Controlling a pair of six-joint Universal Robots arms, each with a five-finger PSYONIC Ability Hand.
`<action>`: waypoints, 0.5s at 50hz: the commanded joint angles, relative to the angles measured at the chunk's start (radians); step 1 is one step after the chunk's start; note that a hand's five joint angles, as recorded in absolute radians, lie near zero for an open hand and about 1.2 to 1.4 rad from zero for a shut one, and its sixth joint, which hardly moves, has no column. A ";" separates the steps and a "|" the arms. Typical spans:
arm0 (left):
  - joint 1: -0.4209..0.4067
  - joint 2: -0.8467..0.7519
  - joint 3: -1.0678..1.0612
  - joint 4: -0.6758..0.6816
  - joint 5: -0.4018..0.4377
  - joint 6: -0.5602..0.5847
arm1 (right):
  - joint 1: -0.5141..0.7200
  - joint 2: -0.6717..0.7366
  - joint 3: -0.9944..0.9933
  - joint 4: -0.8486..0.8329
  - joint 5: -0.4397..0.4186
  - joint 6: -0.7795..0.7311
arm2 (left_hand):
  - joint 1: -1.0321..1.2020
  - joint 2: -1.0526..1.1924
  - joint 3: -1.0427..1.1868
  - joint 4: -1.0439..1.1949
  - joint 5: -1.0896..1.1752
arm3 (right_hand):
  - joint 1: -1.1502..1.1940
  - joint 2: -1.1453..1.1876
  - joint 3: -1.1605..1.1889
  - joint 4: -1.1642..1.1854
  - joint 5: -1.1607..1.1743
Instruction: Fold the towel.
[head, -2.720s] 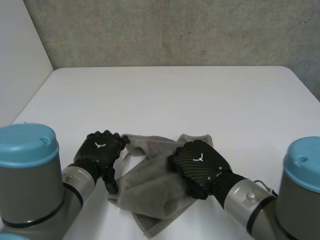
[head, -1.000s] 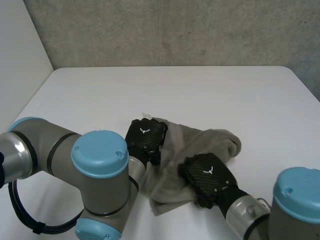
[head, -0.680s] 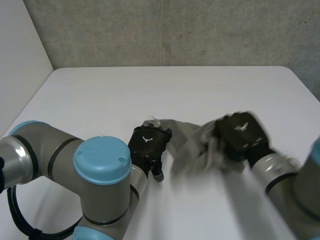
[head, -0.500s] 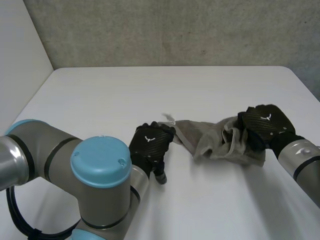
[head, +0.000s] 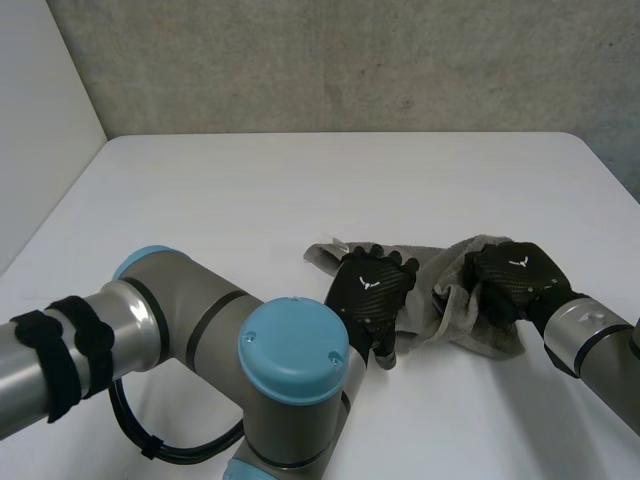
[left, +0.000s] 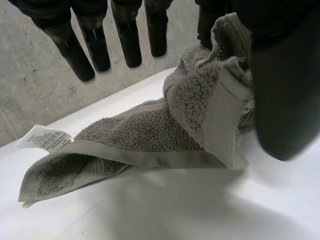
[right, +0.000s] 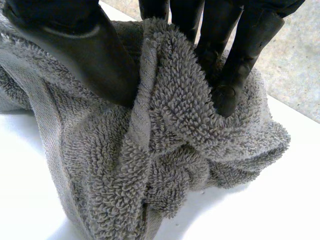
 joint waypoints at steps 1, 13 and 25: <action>0.001 -0.063 0.058 -0.009 -0.018 0.009 | 0.001 0.002 -0.002 0.007 0.001 0.000 | 0.516 0.525 0.523 0.521 0.343 | 0.065 0.083 0.092 0.049 0.080; 0.067 0.070 0.075 -0.070 -0.184 0.039 | -0.009 -0.240 -0.112 0.158 -0.041 -0.002 | 0.999 1.008 1.006 1.004 0.826 | 0.065 0.083 0.092 0.049 0.080; 0.151 0.473 -0.034 -0.072 -0.184 0.039 | -0.068 -0.244 -0.525 0.669 -0.224 0.011 | 0.999 1.008 1.006 1.004 0.826 | 0.065 0.083 0.092 0.049 0.080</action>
